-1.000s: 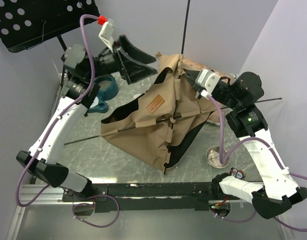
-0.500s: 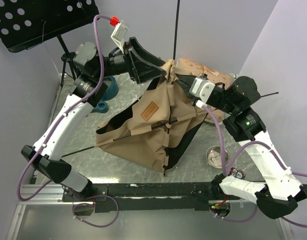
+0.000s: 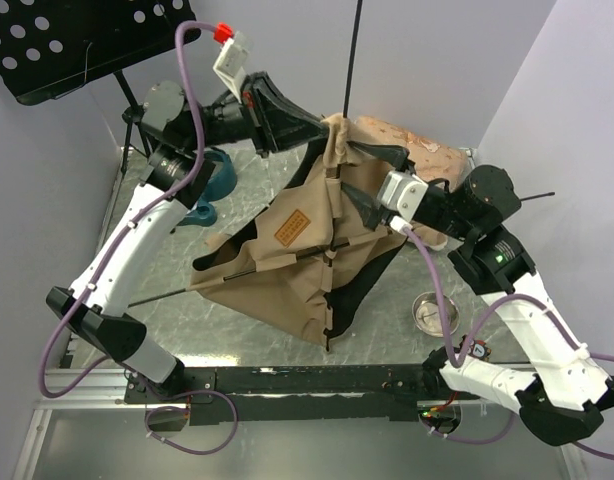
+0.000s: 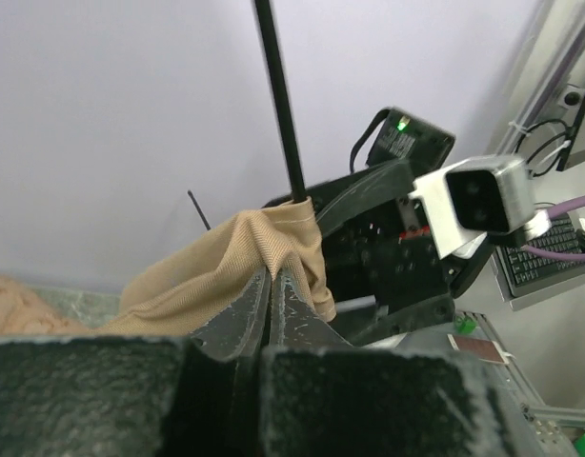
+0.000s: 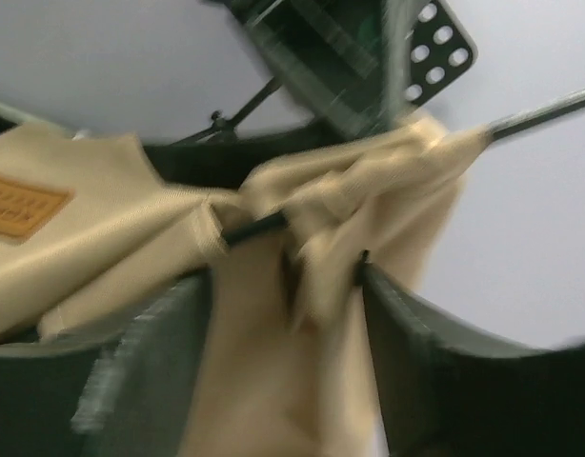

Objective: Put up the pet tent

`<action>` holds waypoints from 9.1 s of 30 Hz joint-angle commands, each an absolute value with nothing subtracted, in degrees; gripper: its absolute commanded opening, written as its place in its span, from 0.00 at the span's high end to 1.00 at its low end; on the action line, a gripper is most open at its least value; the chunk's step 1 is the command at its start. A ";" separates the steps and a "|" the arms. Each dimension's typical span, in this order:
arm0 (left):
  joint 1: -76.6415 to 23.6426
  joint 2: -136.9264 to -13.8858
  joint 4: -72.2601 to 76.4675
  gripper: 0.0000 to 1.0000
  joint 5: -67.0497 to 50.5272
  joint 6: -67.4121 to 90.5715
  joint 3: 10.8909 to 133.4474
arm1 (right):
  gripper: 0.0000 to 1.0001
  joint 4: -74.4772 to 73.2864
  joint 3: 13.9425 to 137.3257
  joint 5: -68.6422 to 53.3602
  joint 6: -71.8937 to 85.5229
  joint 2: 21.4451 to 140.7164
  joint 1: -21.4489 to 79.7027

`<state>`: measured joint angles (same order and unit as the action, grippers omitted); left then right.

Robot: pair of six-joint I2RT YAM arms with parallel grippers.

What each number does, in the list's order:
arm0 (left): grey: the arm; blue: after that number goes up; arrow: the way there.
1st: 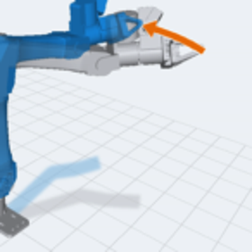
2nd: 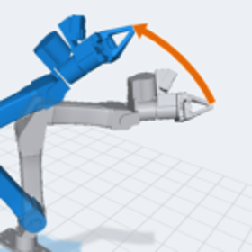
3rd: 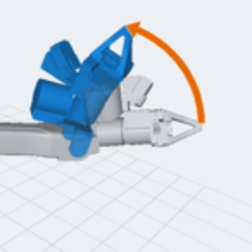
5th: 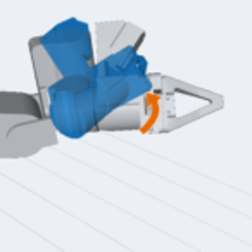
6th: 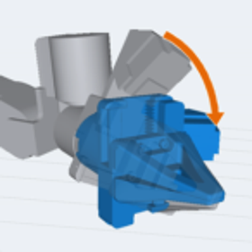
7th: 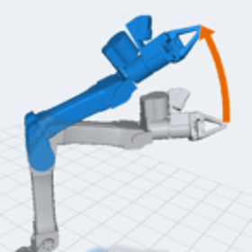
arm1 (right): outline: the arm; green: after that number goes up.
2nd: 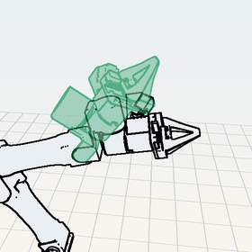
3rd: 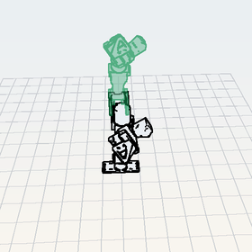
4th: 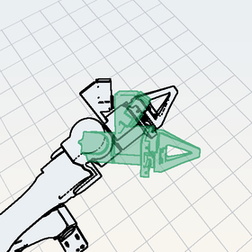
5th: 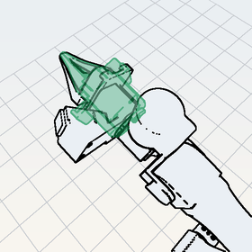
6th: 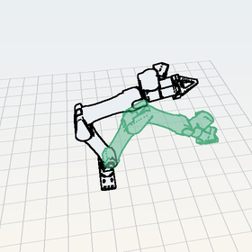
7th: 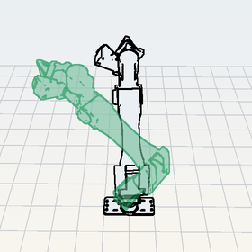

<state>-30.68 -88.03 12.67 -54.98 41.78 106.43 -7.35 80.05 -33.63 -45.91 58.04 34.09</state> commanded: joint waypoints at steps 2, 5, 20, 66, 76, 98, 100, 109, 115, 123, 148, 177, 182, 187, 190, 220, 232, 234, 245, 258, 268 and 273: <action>-28.74 -90.34 25.74 0.99 -57.30 49.12 114.16 | 0.19 -12.73 79.89 -32.53 -44.13 54.93 34.72; -28.30 -91.58 28.29 0.99 -58.53 51.32 116.80 | 0.12 -15.02 83.39 -31.29 -40.71 54.67 34.37; -28.91 -91.85 31.55 0.99 -65.12 53.97 121.20 | 0.06 -13.89 107.74 -47.70 -9.07 67.66 18.03; -20.48 -79.90 17.83 0.08 -59.67 37.35 105.57 | 1.00 3.60 132.80 -62.85 23.49 88.59 -2.10; -20.04 -76.03 20.83 0.17 -61.70 37.35 96.86 | 1.00 7.72 133.94 -50.63 9.06 89.03 -8.08; -19.86 -74.53 17.40 0.20 -63.10 33.40 93.43 | 1.00 10.98 121.04 -45.79 -23.63 86.67 -10.37; -19.51 -74.36 17.49 0.19 -62.93 33.05 94.39 | 1.00 10.90 119.80 -46.40 -24.95 85.61 -9.85; -18.28 -78.05 22.67 0.14 -58.55 36.39 107.13 | 1.00 8.88 119.44 -46.24 -29.00 82.97 -3.96; -18.28 -78.31 22.93 0.14 -55.64 33.05 106.53 | 1.00 9.32 122.69 -43.51 -34.44 84.64 -2.81; -18.37 -88.49 35.30 0.16 -51.68 46.55 119.68 | 1.00 9.05 118.93 -45.53 -39.28 81.57 -0.36; -43.94 -92.46 19.08 0.09 -29.01 35.25 139.48 | 1.00 -10.01 102.84 -40.26 -49.39 67.50 32.95; -47.64 -91.32 17.84 0.38 -23.46 30.23 141.77 | 1.00 -16.96 98.44 -33.84 -52.91 66.36 50.00; -48.60 -91.06 17.93 0.49 -27.16 29.97 141.68 | 1.00 -18.19 97.48 -33.22 -52.91 66.53 51.41; -48.52 -89.56 18.81 0.86 -31.89 29.97 140.36 | 1.00 -18.46 97.38 -32.08 -51.77 66.71 52.29; -48.69 -88.68 19.42 0.99 -36.99 31.02 139.48 | 1.00 -17.32 100.18 -28.93 -49.58 68.37 52.29; -39.81 -78.14 12.77 0.99 -58.45 23.12 90.64 | 1.00 -2.90 70.47 -32.33 -41.06 54.07 28.48; -43.68 -77.88 -5.70 0.99 -59.24 18.99 81.40 | 1.00 -2.54 54.06 -41.83 -27.16 50.71 31.90; -43.68 -75.95 -7.46 0.99 -58.63 17.94 78.85 | 1.00 -3.34 53.27 -42.36 -28.12 51.24 33.04; -41.84 -75.31 -12.05 0.99 -58.18 19.85 78.23 | 1.00 -2.63 54.67 -43.60 -27.24 54.05 38.15; -36.57 -79.02 -17.75 0.99 -61.26 20.22 74.80 | 0.07 -22.40 58.70 -45.61 -29.18 51.07 36.12; -36.21 -77.25 -17.58 0.99 -59.77 18.72 71.63 | 0.03 -16.27 70.82 -46.41 -1.98 53.34 30.85; -36.39 -77.34 -17.84 0.99 -59.77 18.37 71.98 | 0.08 -9.86 74.35 -40.27 13.43 55.81 29.71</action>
